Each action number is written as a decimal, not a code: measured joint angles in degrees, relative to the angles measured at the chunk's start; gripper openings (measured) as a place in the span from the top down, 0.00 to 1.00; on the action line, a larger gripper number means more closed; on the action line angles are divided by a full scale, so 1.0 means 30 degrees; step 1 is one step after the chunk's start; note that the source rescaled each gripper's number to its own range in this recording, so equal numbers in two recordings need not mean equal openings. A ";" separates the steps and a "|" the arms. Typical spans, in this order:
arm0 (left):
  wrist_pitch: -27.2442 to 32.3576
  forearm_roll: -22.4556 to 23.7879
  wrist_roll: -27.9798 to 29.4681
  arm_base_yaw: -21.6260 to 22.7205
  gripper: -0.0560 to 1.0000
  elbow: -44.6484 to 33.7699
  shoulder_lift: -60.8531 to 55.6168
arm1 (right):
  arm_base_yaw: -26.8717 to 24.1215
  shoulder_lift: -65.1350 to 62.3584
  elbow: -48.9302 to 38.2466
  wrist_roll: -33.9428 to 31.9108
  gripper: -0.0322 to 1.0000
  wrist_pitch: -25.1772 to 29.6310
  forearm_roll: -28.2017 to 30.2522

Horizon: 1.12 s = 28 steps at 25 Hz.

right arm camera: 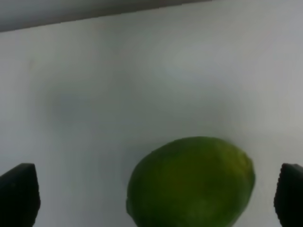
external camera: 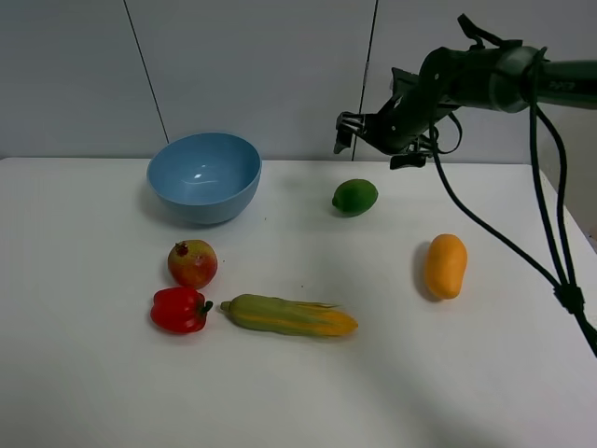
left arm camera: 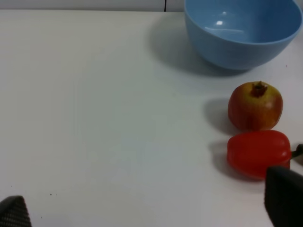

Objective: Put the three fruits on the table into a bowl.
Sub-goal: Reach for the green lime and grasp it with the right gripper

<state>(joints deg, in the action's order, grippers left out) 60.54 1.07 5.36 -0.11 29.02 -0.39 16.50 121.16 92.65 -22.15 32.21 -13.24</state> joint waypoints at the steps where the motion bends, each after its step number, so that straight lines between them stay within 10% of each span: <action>1: 0.0000 0.0000 0.0000 0.0000 0.00 0.0000 0.0000 | 0.0000 0.0201 0.0000 -0.1010 0.00 -0.0020 0.0000; 28: 0.0000 0.0000 0.0000 0.0000 0.00 0.0000 0.0000 | 0.0226 0.1840 0.0200 -0.9684 0.01 0.1570 0.0339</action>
<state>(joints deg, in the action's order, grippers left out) 60.54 1.07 5.36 -0.11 29.02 -0.39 17.17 126.68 93.24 -51.20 36.92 -12.23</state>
